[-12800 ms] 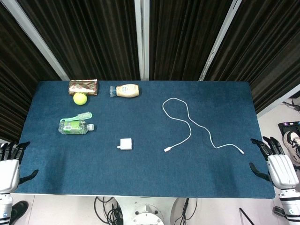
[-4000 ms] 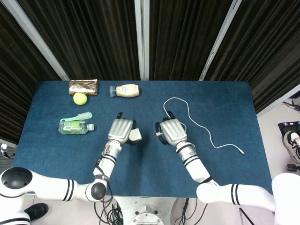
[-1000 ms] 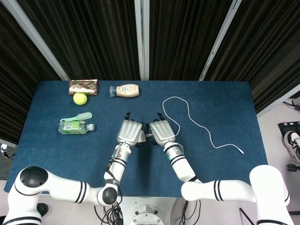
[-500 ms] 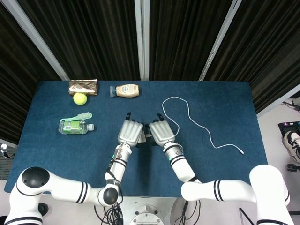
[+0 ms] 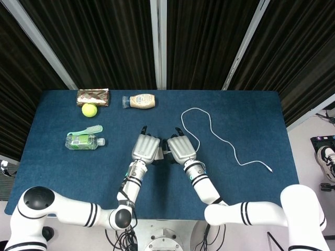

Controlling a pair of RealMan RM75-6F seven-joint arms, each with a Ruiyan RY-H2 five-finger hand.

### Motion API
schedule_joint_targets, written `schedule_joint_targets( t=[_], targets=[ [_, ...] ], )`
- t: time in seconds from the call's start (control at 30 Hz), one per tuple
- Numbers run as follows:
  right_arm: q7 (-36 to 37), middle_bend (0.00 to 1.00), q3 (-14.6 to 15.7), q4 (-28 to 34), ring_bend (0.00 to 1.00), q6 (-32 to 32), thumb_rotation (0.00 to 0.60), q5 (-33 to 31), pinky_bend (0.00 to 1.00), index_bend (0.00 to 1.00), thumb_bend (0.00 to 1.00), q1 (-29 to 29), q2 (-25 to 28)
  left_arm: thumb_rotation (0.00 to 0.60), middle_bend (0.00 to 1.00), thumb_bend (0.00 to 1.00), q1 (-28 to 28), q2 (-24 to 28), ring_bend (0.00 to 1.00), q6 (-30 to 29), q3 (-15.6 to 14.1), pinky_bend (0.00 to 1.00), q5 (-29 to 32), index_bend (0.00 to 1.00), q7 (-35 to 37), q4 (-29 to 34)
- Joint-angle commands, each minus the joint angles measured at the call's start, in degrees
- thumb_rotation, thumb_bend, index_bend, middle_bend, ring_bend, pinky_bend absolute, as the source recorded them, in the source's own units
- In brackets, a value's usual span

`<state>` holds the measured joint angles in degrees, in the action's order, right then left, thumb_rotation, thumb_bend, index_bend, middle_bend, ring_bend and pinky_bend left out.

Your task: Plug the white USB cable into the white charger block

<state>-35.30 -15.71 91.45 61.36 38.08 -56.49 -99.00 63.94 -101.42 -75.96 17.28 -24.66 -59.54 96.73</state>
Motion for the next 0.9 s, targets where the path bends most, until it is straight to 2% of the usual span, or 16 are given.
schedule_joint_targets(
  t=[0.03,0.27,0.43,0.6,0.9],
  targets=[
    [0.28,0.48,0.24,-0.11,0.28,0.11,0.600,0.51,0.00,0.42,0.28,0.29,0.18,0.529,0.52,0.22,-0.01,0.08,0.38,-0.01,-0.01,0.09,-0.12,0.54,-0.09,0.20],
    [1.05,0.48,0.45,0.45,0.28,0.80,0.600,2.14,0.00,0.43,0.28,1.01,0.64,0.530,0.52,0.22,-0.06,0.20,0.38,-0.21,-0.15,0.09,-0.40,0.54,-0.43,0.59],
    [1.26,0.48,0.45,0.50,0.28,1.25,0.600,2.41,0.00,0.52,0.32,1.47,0.80,0.530,0.52,0.22,-0.09,0.26,0.38,-0.35,-0.16,0.09,-0.39,0.54,-0.68,0.81],
    [1.05,0.48,0.51,0.32,0.28,1.27,0.600,2.44,0.00,0.56,0.33,1.58,0.59,0.530,0.52,0.22,0.00,0.21,0.38,-0.44,-0.08,0.09,-0.46,0.54,-0.90,0.99],
    [1.13,0.48,0.43,-0.20,0.28,1.20,0.600,2.70,0.00,0.57,0.33,1.73,-0.02,0.531,0.52,0.22,0.01,0.02,0.38,-0.26,-0.06,0.09,-0.23,0.54,-1.04,0.67]
  ],
)
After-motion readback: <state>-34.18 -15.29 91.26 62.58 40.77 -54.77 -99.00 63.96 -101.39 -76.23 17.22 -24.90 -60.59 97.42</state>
